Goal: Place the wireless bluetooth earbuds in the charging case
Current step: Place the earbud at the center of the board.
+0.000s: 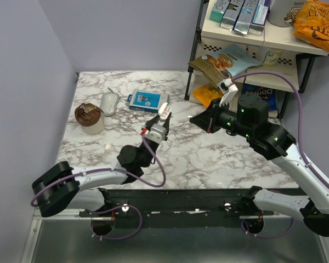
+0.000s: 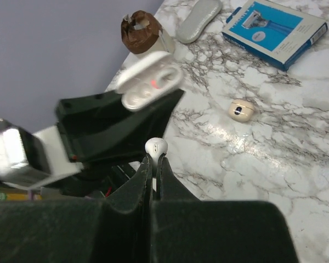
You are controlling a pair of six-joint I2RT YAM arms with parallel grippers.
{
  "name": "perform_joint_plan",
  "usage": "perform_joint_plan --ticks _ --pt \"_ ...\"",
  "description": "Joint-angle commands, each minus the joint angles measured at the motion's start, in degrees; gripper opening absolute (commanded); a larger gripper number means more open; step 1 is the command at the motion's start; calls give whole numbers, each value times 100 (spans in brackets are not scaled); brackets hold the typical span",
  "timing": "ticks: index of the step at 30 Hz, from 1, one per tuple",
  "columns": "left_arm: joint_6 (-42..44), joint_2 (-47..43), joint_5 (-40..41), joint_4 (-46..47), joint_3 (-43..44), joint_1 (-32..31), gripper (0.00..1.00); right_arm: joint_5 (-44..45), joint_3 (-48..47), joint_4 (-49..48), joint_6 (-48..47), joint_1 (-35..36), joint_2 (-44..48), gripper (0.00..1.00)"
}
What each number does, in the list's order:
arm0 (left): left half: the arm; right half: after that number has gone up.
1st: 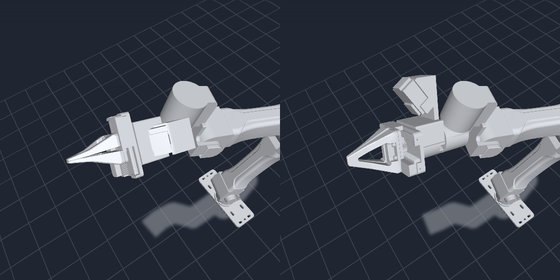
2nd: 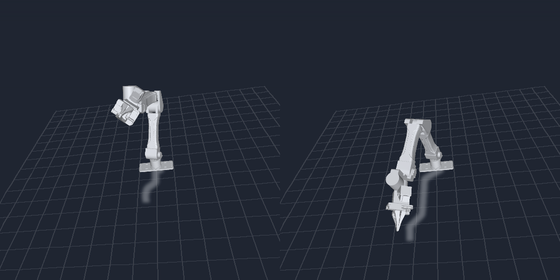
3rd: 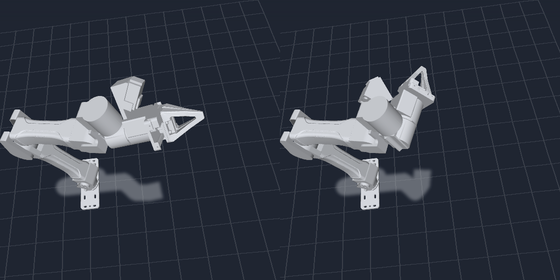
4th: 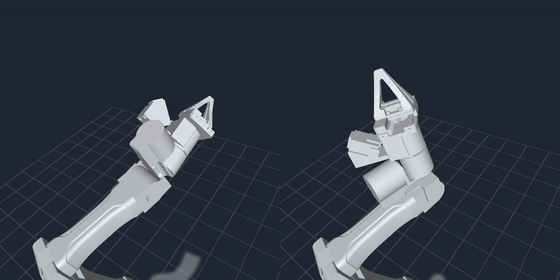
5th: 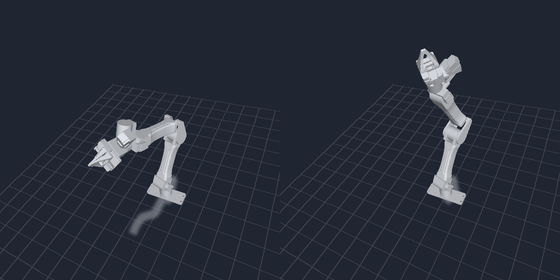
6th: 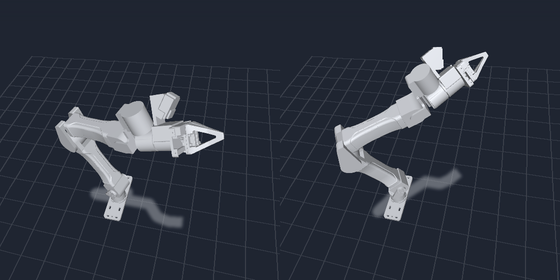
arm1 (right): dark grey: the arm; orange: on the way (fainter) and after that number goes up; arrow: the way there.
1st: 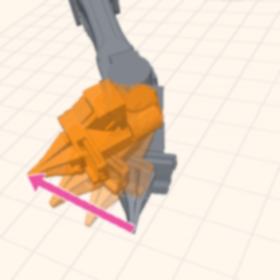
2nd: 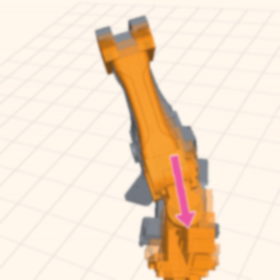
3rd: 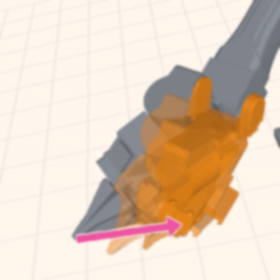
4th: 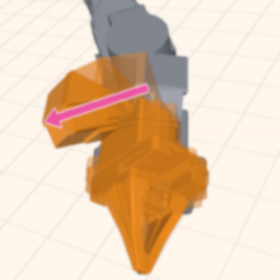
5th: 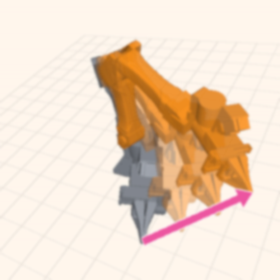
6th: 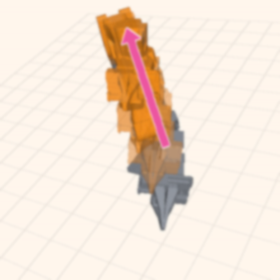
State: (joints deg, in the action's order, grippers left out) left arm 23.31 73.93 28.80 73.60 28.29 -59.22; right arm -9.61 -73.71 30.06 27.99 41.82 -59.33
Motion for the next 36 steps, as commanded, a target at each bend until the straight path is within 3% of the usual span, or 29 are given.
perform_joint_plan --ticks 1,5,9,15,19,23,27,31,36 --pt "-2179 -844 -1908 -275 -148 463 0 775 286 281 198 1 44 1" --pt "-2979 -1214 -3199 -987 -333 692 0 917 620 290 365 -7 132 1" --pt "-3385 -1556 -4188 -1461 -509 921 0 487 753 202 401 1 316 1" --pt "-3947 -2154 -5469 -2664 -194 1368 0 248 1323 -184 -1039 1 1037 1" --pt "-4439 -2374 -6296 -3229 9 1642 0 381 2699 -816 -1875 1 1020 1" --pt "-5421 -2375 -6510 -3152 -183 1677 0 46 3485 -1889 -1833 10 653 1" --pt "-6380 -2348 -6299 -1958 -876 1660 0 222 3311 -1838 -1938 10 -551 1" --pt "-6392 -2715 -5992 -1937 -1168 1589 0 240 3311 -2153 -1937 1 -1343 1" --pt "-6023 -3376 -5491 -2568 -1353 1563 0 46 3039 -2136 -2122 1 -2091 1"
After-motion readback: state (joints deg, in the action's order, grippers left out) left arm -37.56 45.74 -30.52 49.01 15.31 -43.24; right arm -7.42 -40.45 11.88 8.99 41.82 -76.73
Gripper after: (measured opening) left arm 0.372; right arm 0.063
